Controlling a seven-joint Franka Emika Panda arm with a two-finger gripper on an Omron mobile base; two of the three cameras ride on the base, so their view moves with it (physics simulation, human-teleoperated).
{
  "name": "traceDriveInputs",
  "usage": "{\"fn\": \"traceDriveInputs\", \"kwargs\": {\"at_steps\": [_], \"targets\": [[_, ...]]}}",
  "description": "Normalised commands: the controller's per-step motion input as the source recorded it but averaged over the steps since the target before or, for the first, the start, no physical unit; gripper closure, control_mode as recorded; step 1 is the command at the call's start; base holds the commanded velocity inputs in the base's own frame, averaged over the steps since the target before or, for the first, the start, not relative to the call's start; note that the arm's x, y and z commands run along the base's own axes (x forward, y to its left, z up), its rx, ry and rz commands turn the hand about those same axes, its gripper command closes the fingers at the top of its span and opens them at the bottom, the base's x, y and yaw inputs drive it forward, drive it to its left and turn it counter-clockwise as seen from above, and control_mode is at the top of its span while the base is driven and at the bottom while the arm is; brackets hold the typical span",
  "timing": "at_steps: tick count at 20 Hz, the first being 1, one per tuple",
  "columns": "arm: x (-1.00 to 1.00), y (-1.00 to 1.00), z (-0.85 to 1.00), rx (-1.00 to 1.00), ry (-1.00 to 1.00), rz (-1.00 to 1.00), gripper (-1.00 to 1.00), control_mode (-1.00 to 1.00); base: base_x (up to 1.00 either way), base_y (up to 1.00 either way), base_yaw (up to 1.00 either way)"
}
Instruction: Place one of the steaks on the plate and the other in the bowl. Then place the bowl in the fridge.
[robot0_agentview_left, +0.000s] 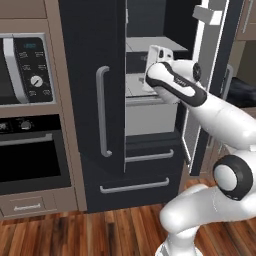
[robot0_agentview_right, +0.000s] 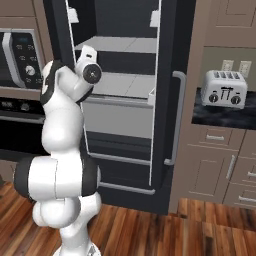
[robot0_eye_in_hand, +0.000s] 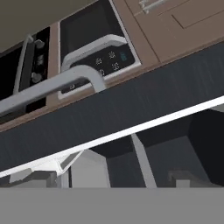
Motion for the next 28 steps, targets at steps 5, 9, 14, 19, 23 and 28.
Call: {"fn": "traceDriveInputs", "kwargs": {"at_steps": [5,9,14,19,23,28], "targets": [[0.69,0.24,0.0,0.0,0.0,0.04,-1.0,-1.0,0.0,0.0,0.0],[0.58,0.18,0.0,0.0,0.0,0.06,-1.0,-1.0,0.0,0.0,0.0],[0.11,0.39,0.0,0.0,0.0,0.21,-1.0,-1.0,0.0,0.0,0.0],[-0.23,0.69,0.0,0.0,0.0,0.34,-1.0,-1.0,0.0,0.0,0.0],[-0.48,0.89,0.0,0.0,0.0,0.35,-1.0,-1.0,0.0,0.0,0.0],[-0.63,1.0,0.0,-0.03,-0.1,0.36,-1.0,-1.0,0.0,0.0,0.0]]}}
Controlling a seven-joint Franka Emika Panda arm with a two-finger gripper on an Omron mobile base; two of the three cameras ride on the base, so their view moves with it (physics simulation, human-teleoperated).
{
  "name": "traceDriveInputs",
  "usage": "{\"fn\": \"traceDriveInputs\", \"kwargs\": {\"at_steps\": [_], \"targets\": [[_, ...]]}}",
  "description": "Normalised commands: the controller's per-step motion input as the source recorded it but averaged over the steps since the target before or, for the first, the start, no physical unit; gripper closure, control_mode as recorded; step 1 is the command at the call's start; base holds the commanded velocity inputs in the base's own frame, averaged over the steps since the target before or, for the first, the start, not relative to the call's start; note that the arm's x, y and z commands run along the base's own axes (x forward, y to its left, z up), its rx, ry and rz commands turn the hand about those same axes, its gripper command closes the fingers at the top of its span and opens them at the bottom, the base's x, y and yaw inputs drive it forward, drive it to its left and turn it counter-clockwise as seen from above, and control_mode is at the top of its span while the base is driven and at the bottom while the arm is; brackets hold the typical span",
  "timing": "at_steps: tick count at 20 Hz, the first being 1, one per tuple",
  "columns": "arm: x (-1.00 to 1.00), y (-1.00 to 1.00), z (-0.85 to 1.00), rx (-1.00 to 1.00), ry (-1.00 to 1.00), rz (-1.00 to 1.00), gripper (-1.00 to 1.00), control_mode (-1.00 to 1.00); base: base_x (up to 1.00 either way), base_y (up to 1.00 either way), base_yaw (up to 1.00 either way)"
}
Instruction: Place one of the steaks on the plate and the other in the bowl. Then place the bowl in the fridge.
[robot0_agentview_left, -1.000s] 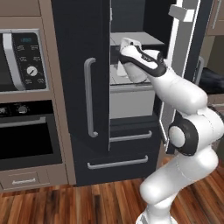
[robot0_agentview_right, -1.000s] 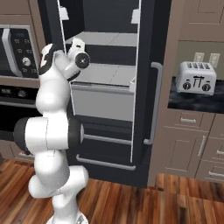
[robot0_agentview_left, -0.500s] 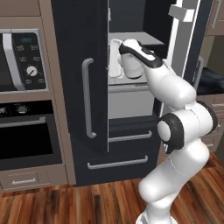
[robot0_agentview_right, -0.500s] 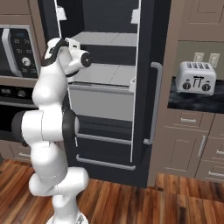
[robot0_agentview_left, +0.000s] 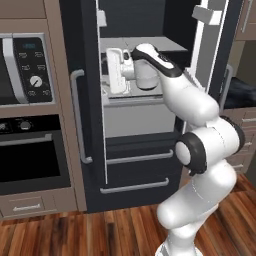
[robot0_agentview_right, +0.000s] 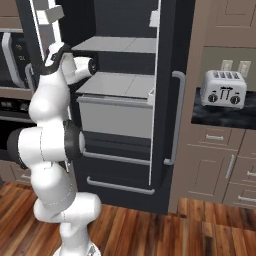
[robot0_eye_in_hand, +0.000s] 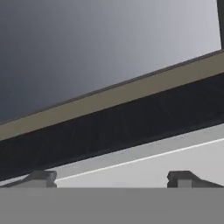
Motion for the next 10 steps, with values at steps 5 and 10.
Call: {"fn": "traceDriveInputs", "kwargs": {"at_steps": [5,10], "targets": [[-0.42,1.0,0.05,-0.06,-0.18,0.25,-1.0,-1.0,0.0,0.0,0.0],[-0.52,0.41,0.52,-0.06,-0.44,0.04,-1.0,-1.0,0.0,0.0,0.0]]}}
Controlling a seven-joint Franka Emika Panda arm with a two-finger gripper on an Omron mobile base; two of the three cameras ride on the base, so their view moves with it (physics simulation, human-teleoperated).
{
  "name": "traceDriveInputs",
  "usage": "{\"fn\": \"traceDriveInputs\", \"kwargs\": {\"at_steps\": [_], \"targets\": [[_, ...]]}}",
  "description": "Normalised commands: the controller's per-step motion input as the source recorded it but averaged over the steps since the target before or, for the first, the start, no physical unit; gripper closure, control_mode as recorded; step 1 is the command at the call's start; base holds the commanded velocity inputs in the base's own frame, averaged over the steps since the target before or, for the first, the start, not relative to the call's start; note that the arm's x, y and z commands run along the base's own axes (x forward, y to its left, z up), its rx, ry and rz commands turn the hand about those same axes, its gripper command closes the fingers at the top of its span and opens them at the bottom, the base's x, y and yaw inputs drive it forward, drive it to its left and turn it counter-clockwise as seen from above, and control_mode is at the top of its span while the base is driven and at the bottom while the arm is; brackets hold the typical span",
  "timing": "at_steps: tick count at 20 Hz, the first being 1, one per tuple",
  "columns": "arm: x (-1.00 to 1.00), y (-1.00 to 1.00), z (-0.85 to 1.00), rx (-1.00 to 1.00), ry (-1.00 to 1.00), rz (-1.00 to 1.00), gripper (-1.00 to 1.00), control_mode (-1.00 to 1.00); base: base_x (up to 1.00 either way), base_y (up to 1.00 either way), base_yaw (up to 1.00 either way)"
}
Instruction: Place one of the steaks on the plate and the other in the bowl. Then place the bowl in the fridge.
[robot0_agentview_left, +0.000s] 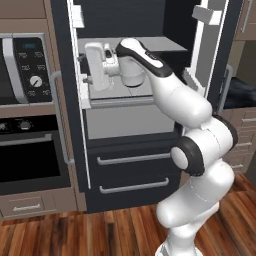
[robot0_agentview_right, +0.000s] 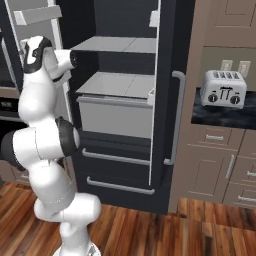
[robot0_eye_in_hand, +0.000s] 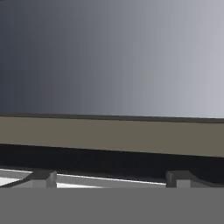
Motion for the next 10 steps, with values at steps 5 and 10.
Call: {"fn": "traceDriveInputs", "kwargs": {"at_steps": [5,10], "targets": [[-0.54,-0.37,0.33,-0.06,-0.51,-0.06,-1.0,-1.0,0.0,0.0,0.0],[-0.59,-0.95,0.0,0.0,-0.19,-0.12,-1.0,-1.0,0.0,0.0,0.0]]}}
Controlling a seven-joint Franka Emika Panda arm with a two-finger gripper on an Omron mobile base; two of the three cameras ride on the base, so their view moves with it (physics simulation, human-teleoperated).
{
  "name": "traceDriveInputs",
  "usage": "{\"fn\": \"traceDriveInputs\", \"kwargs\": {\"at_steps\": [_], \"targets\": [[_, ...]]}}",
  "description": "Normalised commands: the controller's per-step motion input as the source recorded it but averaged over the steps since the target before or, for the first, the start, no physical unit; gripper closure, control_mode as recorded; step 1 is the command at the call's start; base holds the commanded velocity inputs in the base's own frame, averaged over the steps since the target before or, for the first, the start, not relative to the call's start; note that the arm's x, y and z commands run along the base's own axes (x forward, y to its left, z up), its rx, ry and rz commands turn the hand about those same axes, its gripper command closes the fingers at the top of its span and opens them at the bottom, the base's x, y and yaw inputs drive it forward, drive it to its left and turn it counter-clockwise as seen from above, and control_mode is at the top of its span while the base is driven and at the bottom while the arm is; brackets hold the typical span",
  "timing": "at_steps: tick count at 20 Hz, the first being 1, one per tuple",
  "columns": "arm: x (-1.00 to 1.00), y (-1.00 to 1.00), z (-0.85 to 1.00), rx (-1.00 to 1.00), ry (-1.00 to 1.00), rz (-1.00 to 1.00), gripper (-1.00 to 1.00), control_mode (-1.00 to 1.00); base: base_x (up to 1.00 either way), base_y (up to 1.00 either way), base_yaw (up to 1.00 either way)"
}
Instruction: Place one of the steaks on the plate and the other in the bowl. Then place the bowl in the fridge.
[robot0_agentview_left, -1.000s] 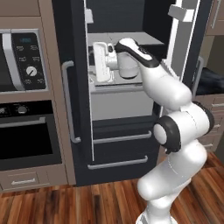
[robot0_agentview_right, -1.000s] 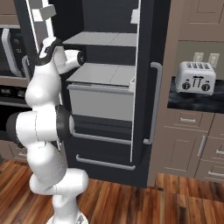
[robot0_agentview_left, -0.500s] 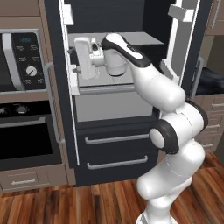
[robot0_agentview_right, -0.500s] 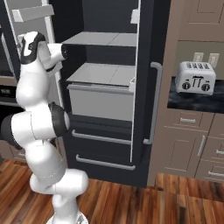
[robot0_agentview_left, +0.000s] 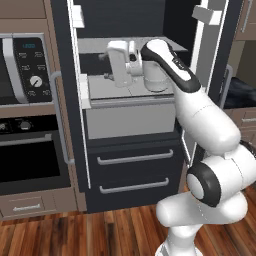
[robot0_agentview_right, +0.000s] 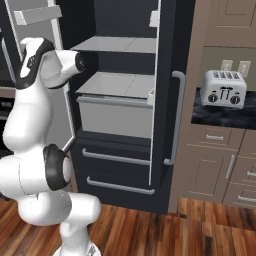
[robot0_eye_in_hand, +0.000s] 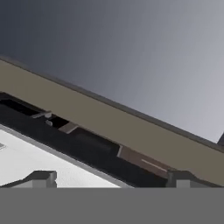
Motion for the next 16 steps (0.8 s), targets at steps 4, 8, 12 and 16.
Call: {"fn": "traceDriveInputs", "kwargs": {"at_steps": [4,8,12,16], "targets": [[-0.48,-1.0,0.21,0.0,0.02,-0.2,-1.0,-1.0,0.0,0.0,0.0],[-0.56,-0.94,0.53,0.0,0.13,-0.22,-1.0,-1.0,0.0,0.0,0.0],[-0.67,-0.68,0.33,0.0,0.23,-0.29,-1.0,-1.0,0.0,0.0,0.0],[-0.67,-0.79,-0.52,-0.02,0.3,-0.28,-1.0,-1.0,0.0,0.0,0.0]]}}
